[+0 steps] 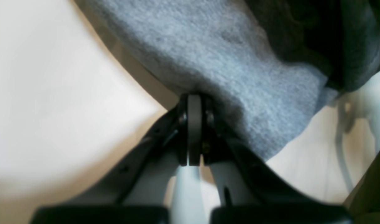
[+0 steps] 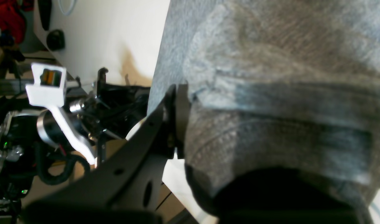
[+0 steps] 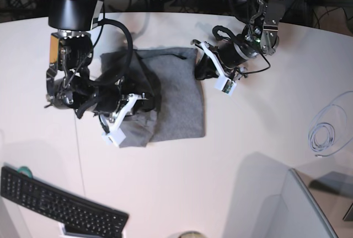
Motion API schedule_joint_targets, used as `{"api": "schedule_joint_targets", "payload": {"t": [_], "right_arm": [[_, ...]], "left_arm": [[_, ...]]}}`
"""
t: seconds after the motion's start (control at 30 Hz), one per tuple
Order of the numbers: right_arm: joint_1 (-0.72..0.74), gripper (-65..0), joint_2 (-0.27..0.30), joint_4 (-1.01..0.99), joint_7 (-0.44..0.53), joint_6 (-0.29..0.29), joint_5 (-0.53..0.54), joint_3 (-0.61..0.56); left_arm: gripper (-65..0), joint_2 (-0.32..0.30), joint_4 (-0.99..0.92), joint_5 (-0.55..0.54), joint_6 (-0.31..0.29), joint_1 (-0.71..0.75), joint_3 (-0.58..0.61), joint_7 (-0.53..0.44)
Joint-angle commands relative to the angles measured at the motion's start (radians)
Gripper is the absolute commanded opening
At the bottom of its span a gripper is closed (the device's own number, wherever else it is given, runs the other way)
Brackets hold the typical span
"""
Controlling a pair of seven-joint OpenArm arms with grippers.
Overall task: Layout the t-shirt on the table in an organized manner, then fold the t-shirt properly
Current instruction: 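Fold the shirt end held by the right gripper over toward the left gripper, then lay the folded layer down with the right gripper and release it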
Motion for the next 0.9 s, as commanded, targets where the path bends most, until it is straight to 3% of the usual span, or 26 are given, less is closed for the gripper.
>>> {"api": "schedule_joint_targets", "payload": {"t": [0.0,0.2,0.27,0.4,0.47,0.57,0.67,0.87], "right_arm": [[0.026,-64.8,0.007,0.003,0.016,0.002,0.020,-0.007],[0.026,-64.8,0.031,-0.011,0.120,-0.001,0.020,-0.103],[0.026,-64.8,0.031,-0.014,0.137,-0.033,0.020,-0.120],[0.030,-63.8,0.031,-0.045,0.155,-0.090,0.020,-0.125],[0.030,-58.8,0.031,-0.054,0.163,-0.093,0.020,-0.126],[0.030,-44.1,0.031,-0.057,0.166,-0.093,0.019,-0.128],[0.030,-35.0,0.031,-0.055,0.166,-0.093,0.019,-0.128],[0.030,-33.2,0.031,-0.029,0.169,-0.096,-0.033,-0.260]], "left_arm": [[-65.0,-0.006,0.035,-0.019,-0.004,-0.002,-0.004,-0.023],[-65.0,-0.024,0.108,-0.018,-0.004,0.036,-0.074,-0.023],[-65.0,-0.024,0.136,-0.010,-0.004,0.050,-0.125,-0.016],[-65.0,-0.027,0.205,-0.009,-0.010,0.082,-0.262,0.110],[-65.0,-0.029,0.234,-0.009,-0.010,0.110,-0.334,0.155],[-65.0,-0.058,0.285,-0.013,-0.010,0.157,-0.426,0.184],[-65.0,-0.082,0.315,-0.009,-0.010,0.191,-0.473,0.185],[-65.0,-0.091,0.332,-0.009,-0.010,0.237,-0.559,0.185]]}}
